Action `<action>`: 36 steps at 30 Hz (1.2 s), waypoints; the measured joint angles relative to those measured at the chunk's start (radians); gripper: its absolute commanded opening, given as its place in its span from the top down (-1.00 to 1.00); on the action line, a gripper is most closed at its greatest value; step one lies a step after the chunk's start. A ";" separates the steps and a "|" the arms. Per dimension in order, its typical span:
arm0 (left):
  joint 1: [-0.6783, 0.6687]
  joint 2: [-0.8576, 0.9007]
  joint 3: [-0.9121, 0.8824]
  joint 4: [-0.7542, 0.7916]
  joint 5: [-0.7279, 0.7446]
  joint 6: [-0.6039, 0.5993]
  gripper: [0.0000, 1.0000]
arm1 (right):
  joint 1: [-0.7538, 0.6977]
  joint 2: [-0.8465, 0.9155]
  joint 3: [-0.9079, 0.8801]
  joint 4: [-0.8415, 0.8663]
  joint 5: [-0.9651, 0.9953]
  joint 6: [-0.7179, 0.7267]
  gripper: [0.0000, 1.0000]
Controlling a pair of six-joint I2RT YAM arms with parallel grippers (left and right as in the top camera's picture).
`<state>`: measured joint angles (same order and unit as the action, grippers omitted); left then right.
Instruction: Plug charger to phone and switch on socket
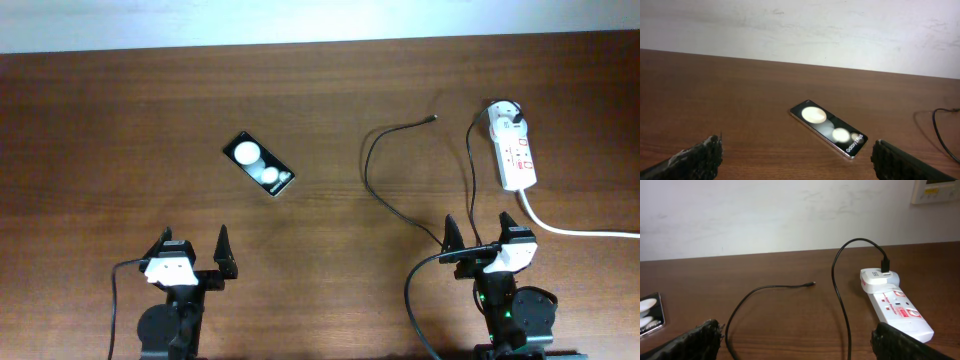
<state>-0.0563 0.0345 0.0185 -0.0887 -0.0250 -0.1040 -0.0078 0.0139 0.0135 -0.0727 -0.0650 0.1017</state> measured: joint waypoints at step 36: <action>0.000 0.535 0.766 -0.595 0.243 -0.009 -0.98 | 0.000 0.003 0.000 0.000 0.002 0.000 -0.98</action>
<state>-0.0559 0.5694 0.7845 -0.6842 0.2180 -0.1131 -0.0078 0.0166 0.0135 -0.0731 -0.0628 0.1020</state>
